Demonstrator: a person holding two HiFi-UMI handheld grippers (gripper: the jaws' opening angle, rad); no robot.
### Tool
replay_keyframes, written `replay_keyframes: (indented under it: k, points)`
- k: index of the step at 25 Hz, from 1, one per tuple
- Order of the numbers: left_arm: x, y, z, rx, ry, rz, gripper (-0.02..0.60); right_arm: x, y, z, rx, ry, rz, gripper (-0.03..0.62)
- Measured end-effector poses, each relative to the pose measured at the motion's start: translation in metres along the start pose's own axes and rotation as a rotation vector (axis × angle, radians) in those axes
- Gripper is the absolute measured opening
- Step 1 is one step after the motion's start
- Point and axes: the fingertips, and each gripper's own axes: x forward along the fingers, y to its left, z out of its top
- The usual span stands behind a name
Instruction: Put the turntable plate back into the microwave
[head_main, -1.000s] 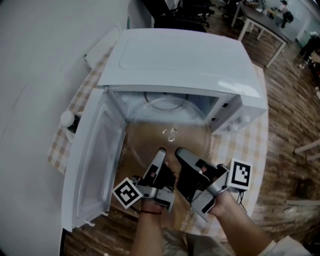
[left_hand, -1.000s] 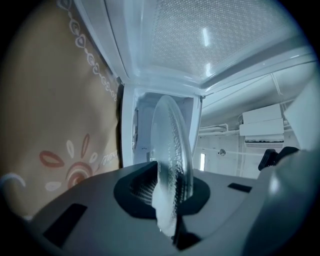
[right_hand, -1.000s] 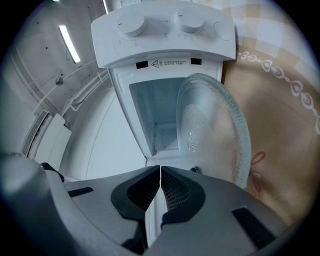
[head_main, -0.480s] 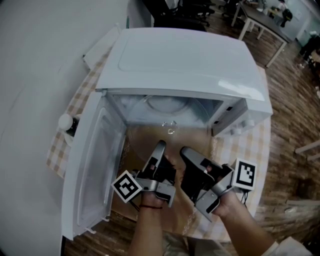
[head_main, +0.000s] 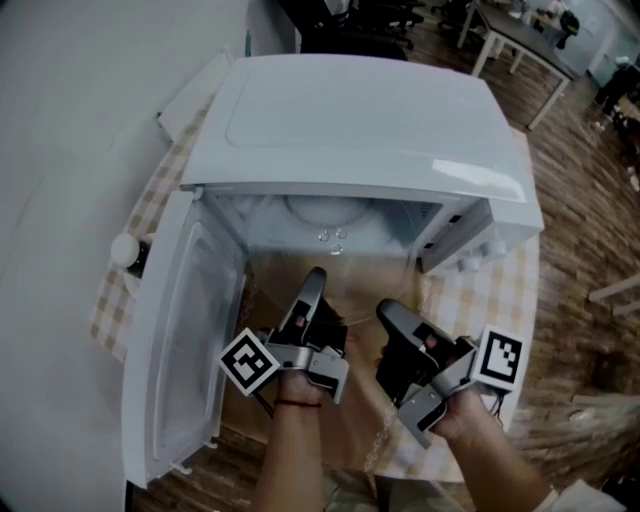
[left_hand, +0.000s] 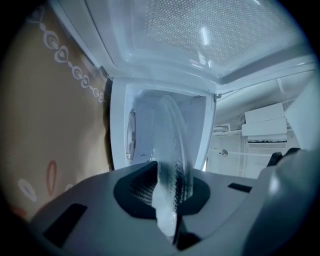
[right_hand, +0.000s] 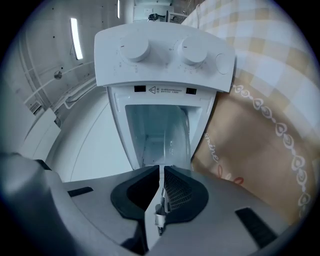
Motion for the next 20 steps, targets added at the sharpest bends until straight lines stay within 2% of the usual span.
replay_keyframes:
  k: [9,20]
  points:
    - [0.013,0.004,0.009,0.007,0.000,0.011,0.026,-0.003,-0.020,0.002,0.037,-0.021,-0.064,0.047]
    - [0.020,0.001,0.013,-0.010,0.000,-0.001,0.026,0.012,-0.031,0.006,0.015,-0.036,-0.061,0.103]
